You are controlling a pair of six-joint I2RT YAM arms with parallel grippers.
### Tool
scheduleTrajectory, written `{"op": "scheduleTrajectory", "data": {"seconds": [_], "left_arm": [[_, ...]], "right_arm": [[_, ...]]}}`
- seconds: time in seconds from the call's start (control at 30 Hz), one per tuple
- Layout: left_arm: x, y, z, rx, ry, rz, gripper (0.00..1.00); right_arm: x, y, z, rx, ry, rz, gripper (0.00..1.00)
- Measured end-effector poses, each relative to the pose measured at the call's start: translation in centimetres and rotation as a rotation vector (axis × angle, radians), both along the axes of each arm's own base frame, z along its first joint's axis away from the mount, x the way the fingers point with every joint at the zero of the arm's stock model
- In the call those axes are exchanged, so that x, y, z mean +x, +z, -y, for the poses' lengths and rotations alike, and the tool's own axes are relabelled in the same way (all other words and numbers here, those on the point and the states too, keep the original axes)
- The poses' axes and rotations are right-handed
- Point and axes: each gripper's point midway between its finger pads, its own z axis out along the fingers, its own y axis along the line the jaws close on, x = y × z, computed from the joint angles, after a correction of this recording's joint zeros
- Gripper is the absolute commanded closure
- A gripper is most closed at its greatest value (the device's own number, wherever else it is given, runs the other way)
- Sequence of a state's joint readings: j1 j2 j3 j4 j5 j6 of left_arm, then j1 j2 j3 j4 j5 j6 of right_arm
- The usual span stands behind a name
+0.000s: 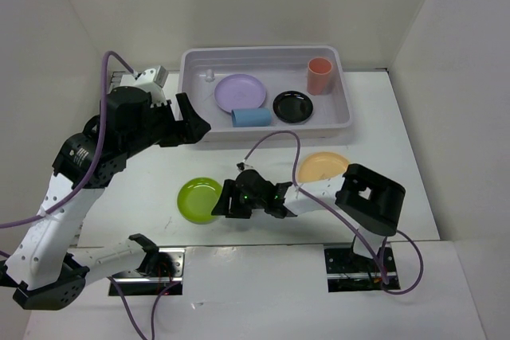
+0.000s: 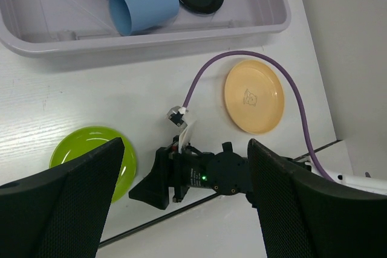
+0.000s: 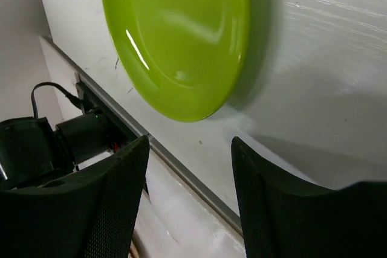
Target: Place the mixed dishes into the plastic bin
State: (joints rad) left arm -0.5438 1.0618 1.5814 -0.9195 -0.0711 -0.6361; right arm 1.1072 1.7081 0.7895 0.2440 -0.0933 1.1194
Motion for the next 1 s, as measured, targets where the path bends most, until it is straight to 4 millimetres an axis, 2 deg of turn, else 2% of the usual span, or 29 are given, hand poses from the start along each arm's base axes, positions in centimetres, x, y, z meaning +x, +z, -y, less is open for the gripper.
{"op": "scheduleTrajectory", "data": {"seconds": [0.33,0.73,0.87,0.97,1.0], "left_arm": [[0.0,0.0,0.0,0.0,-0.001,0.0,0.11],[-0.2,0.4,-0.1,-0.004,-0.002,0.005,0.11],[-0.2,0.4,-0.1,-0.003,-0.001,0.005,0.11],[-0.2,0.3,-0.1,-0.003,-0.001,0.004,0.11],[-0.2,0.3,-0.1,-0.002,-0.001,0.002,0.11]], "right_arm": [[1.0,-1.8,-0.9,0.079,-0.081,-0.076,0.45],[2.4,-2.5,-1.2,0.183,-0.21,-0.105,0.6],[2.8,-2.8,-1.0,0.224,-0.262,-0.128,0.68],[3.0,-3.1,-0.9,0.244,-0.286,-0.142,0.79],[3.0,-3.2,-1.0,0.247,-0.292,-0.144,0.85]]}}
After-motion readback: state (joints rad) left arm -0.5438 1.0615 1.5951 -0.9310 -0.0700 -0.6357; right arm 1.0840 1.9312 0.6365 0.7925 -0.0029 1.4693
